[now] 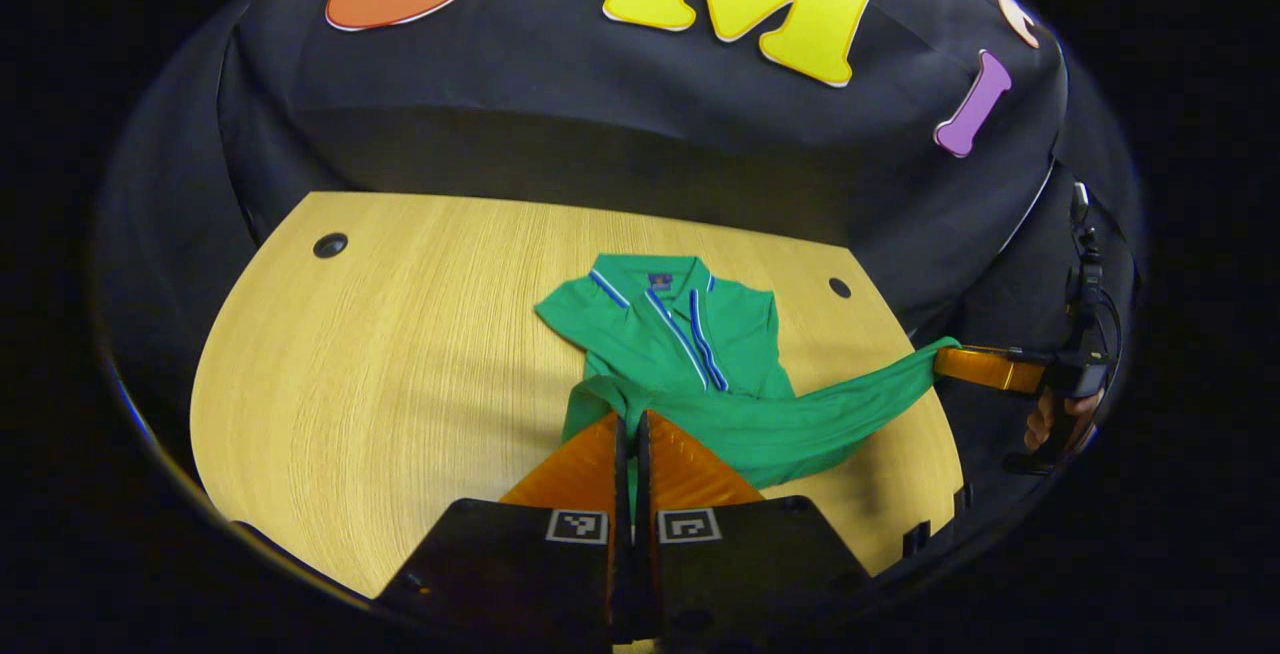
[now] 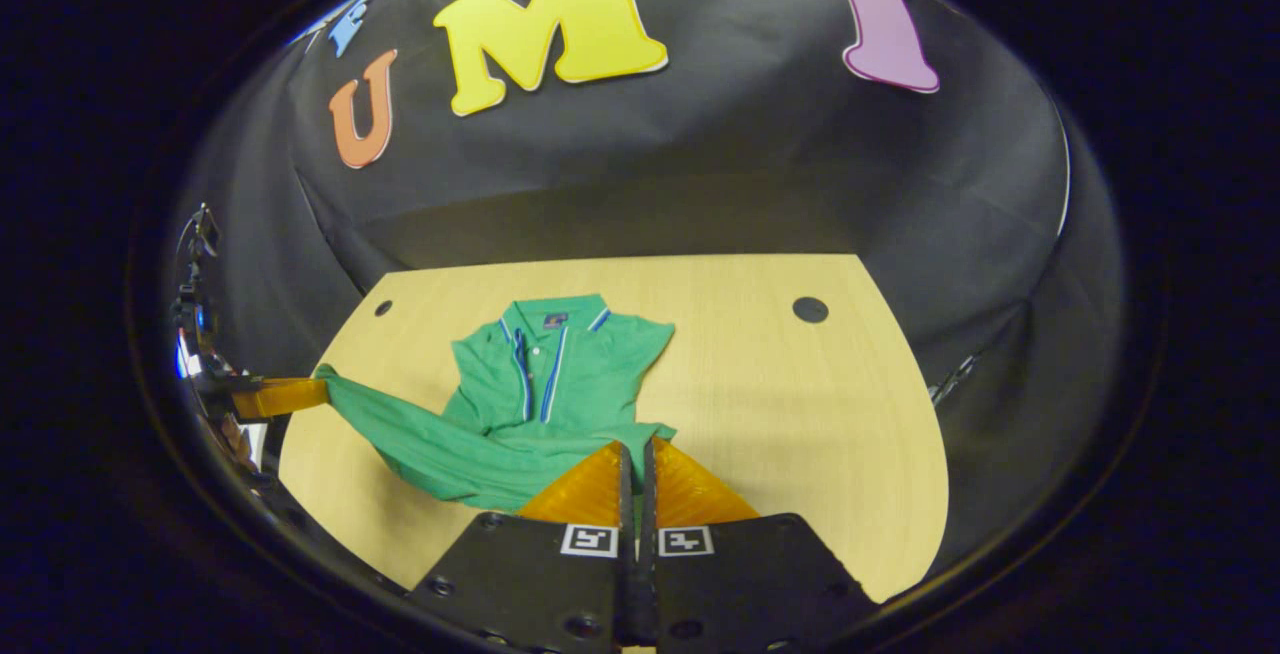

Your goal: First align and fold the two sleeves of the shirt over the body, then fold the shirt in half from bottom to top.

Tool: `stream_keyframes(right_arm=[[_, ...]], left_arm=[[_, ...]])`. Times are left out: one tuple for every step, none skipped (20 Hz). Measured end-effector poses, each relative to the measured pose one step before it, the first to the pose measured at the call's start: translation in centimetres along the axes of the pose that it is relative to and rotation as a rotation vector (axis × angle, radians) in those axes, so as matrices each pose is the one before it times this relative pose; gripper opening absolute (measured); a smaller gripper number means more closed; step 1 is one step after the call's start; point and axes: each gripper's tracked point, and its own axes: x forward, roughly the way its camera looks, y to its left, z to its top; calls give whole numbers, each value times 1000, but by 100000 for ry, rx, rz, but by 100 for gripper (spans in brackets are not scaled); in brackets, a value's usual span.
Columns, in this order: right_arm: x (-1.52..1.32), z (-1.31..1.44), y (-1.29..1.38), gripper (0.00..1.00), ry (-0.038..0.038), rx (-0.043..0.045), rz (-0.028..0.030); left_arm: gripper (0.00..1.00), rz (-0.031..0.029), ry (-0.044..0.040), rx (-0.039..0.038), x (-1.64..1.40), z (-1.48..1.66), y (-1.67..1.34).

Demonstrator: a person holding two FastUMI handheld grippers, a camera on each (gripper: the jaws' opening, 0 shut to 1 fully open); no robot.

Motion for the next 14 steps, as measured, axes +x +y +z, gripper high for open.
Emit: stream_keyframes(right_arm=[[748, 1368, 97, 0, -1434, -200, 71], [843, 1110, 49, 0, -1174, -259, -178], [891, 948, 43, 0, -762, -392, 100], [991, 978, 44, 0, -665, -78, 122], [908, 1045, -7, 2, -1106, 186, 161], [952, 986, -38, 2, -1005, -149, -72], [1277, 1020, 89, 0, -1553, -109, 436], [1195, 683, 64, 0, -359, -391, 560], [1151, 520, -20, 0, -196, -226, 367], [1109, 477, -144, 0, -258, -499, 17], [1302, 551, -41, 0, -639, -644, 234], [1130, 438, -165, 0, -682, -446, 131], [1160, 131, -280, 0, -741, -59, -75], [1204, -16, -357, 0, -170, 299, -389]], left_arm=[[6, 286, -2218, -415, 786, 1189, 152], [6, 183, -2055, -477, 695, 1072, 88], [6, 350, -2033, -316, 805, 1156, 110], [6, 500, -1937, -272, 801, 1034, 269], [6, 293, -1923, -214, 991, 1120, 356], [6, 259, -1858, 47, 1008, 720, 172], [5, 931, -1425, 717, 1108, 535, 477], [6, 1088, -1353, 977, 1047, 493, 541], [5, 1107, -684, 602, 1099, 378, 529], [6, 714, -508, -221, 1247, 232, 537], [6, 918, -686, -993, 1223, 277, 466], [6, 735, -989, -1103, 1137, 142, 466], [6, 900, -327, -441, 1188, -82, 470], [6, 1044, -123, 46, 1179, -185, 465]])
